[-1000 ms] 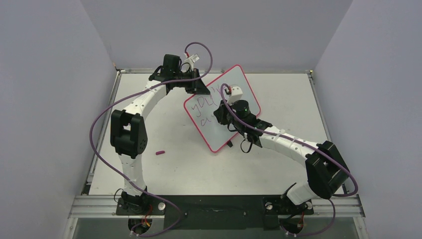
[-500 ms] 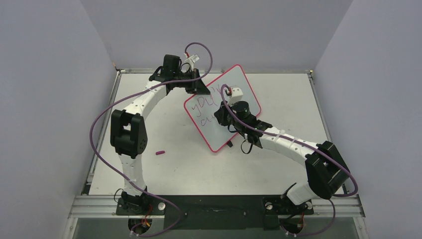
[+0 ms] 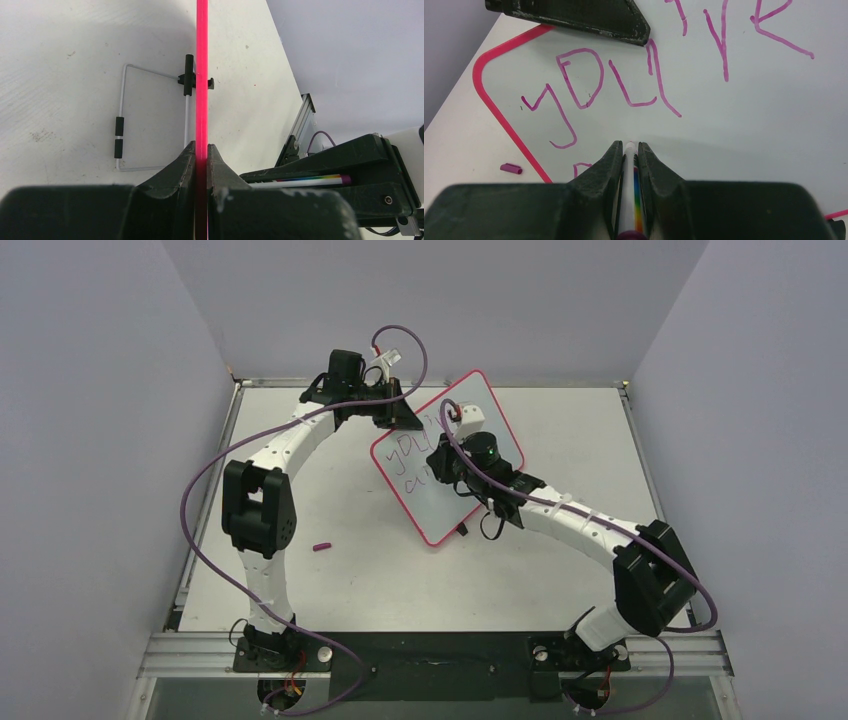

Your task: Write a sentence on the whiteboard

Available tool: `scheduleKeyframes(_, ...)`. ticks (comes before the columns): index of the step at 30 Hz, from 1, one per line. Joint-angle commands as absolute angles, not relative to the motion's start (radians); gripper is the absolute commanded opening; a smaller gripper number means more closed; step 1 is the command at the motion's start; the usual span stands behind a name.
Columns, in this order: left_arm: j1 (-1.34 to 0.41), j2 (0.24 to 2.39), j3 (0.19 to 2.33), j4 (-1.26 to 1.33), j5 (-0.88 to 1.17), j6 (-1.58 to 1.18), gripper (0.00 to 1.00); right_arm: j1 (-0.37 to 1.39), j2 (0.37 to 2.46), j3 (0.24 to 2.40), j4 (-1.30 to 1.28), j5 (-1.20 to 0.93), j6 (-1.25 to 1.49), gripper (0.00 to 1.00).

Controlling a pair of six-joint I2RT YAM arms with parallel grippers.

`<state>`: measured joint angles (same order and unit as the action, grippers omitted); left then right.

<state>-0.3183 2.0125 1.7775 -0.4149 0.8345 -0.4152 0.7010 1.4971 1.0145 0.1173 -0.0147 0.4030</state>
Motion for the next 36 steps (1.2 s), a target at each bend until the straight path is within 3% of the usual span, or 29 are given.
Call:
scheduleKeyframes(1,-0.328,1.922,1.789,-0.364,0.909,-0.44,0.0,0.697,1.526,1.075,0.116,0.019,0.392,0.0)
scheduleKeyframes(36,-0.33,1.93,1.79,-0.356,0.911,-0.446,0.0,0.651,1.501,0.969,0.125,0.026,0.458,0.0)
